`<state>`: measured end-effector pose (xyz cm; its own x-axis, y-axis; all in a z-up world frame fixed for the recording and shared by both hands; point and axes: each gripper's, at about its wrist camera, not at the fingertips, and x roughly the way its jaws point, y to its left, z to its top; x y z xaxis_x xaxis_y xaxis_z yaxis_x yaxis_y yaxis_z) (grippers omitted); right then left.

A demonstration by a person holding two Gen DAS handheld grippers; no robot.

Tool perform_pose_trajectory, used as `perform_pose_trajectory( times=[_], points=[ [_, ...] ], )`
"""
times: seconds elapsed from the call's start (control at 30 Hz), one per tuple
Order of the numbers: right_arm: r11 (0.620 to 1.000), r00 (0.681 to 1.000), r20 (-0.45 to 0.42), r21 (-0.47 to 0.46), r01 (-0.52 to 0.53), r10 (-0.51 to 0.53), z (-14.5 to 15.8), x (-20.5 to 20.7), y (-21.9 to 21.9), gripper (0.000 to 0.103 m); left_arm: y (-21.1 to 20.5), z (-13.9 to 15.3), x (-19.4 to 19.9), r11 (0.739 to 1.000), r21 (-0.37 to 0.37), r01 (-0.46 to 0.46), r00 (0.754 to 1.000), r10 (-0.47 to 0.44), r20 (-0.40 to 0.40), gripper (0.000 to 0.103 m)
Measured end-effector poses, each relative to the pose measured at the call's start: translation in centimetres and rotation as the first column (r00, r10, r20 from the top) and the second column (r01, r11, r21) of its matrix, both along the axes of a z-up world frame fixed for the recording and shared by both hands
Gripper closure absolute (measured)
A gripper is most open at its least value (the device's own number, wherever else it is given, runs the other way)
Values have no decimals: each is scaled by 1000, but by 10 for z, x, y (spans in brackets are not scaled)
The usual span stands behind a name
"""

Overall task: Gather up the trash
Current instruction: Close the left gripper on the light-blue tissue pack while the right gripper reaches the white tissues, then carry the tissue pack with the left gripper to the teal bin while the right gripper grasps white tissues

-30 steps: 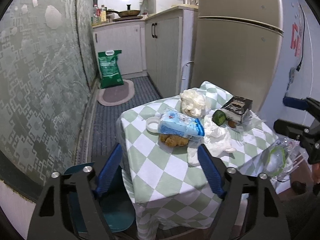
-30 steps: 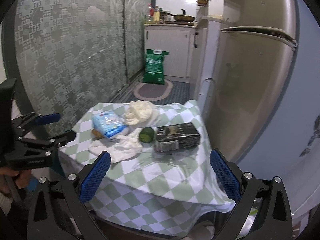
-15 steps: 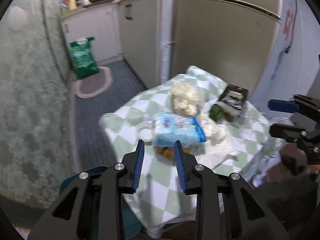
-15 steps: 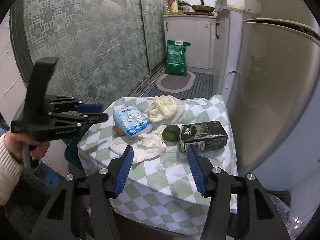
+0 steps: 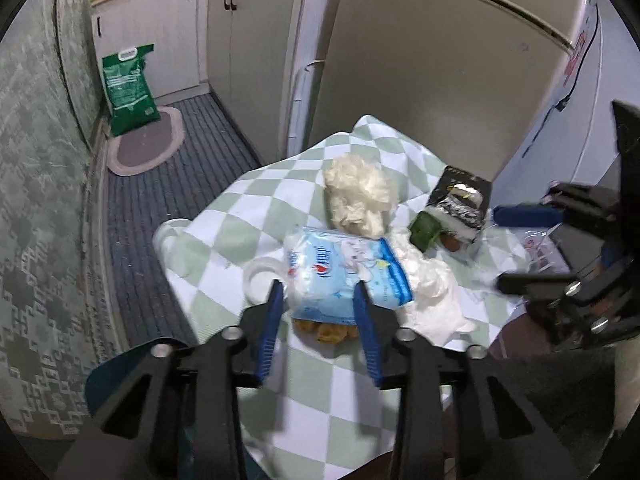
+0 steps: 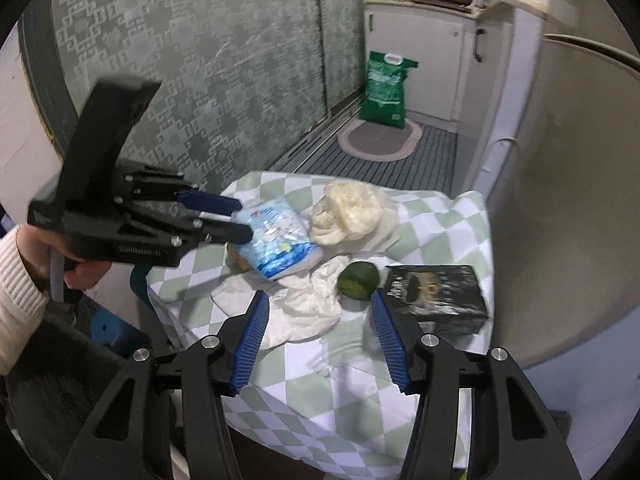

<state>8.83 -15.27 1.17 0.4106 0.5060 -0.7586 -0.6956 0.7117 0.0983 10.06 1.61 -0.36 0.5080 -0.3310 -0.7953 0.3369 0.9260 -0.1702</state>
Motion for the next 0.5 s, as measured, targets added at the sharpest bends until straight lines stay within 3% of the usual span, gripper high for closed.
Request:
perform_pose_trajectory(
  times=[0.07, 0.3, 0.5],
  points=[
    [1000, 1000, -13, -18, -16, 16, -8, 1, 7, 63, -1, 0, 0, 1000, 18, 0, 1000, 0, 4, 77],
    [998, 999, -8, -53, -45, 44, -20, -4, 23, 63, 5, -1, 2, 999, 6, -31, 1000, 31, -3, 95],
    [990, 999, 26, -134, -41, 45, -31, 0, 41, 80, 3, 0, -1, 999, 13, -35, 999, 35, 14, 98]
  ],
)
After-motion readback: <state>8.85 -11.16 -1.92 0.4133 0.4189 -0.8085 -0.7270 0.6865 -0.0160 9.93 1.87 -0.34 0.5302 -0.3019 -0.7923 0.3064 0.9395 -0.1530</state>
